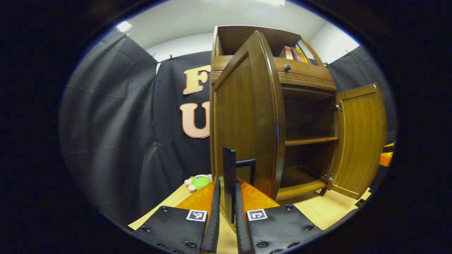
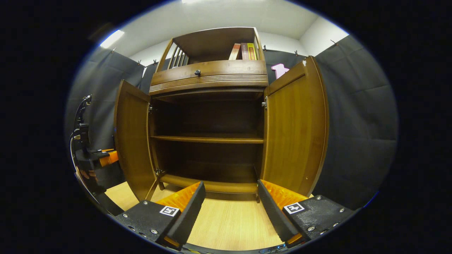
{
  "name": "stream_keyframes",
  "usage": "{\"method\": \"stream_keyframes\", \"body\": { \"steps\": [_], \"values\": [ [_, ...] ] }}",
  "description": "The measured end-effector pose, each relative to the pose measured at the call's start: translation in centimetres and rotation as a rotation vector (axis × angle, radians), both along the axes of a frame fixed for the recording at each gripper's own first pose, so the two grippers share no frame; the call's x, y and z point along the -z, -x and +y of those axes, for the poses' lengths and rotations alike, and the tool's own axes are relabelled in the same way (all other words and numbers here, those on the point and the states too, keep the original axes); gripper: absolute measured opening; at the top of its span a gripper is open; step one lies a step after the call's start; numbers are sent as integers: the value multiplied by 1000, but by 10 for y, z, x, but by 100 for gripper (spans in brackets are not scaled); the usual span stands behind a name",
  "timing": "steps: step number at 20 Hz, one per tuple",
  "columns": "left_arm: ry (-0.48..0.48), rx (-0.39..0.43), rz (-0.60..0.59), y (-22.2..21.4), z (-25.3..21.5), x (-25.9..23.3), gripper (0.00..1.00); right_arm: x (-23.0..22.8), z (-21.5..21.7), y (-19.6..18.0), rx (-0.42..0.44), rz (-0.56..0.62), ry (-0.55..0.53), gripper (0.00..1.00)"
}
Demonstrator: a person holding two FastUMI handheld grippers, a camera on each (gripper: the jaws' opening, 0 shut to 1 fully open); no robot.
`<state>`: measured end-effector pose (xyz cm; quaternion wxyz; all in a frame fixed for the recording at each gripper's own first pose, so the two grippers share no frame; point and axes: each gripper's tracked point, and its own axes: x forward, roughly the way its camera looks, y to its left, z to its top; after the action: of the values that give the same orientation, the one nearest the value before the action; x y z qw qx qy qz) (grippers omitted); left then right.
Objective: Open the right door of the double-door shoe cabinet with the right hand, and open the left door with the left hand.
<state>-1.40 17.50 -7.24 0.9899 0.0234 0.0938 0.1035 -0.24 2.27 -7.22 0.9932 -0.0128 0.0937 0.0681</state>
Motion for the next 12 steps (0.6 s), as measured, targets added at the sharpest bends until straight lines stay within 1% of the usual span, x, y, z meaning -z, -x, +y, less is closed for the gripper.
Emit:
{"method": "stream_keyframes", "body": {
  "steps": [1,3,4,5,6,7,9,10,12],
  "values": [
    [9,-15,20,1,11,4,22,2,3,-2,-2,6,5,92],
    [23,46,-7,2,13,1,12,6,12,-4,-14,13,11,92],
    [12,65,-12,3,17,-2,18,8,16,-4,-20,16,14,92],
    [-2,90,-7,5,23,0,19,8,20,-6,-25,16,15,92],
    [-13,115,3,6,29,2,12,8,23,-7,-29,18,14,92],
    [-11,145,17,8,32,1,18,10,27,-9,-29,22,12,92],
    [26,179,21,7,50,0,17,11,33,-13,-31,23,8,92],
    [32,182,16,8,62,-2,12,11,36,-14,-34,24,7,92],
    [37,204,31,7,84,-1,13,11,41,-15,-35,22,9,92]
  ]
}}
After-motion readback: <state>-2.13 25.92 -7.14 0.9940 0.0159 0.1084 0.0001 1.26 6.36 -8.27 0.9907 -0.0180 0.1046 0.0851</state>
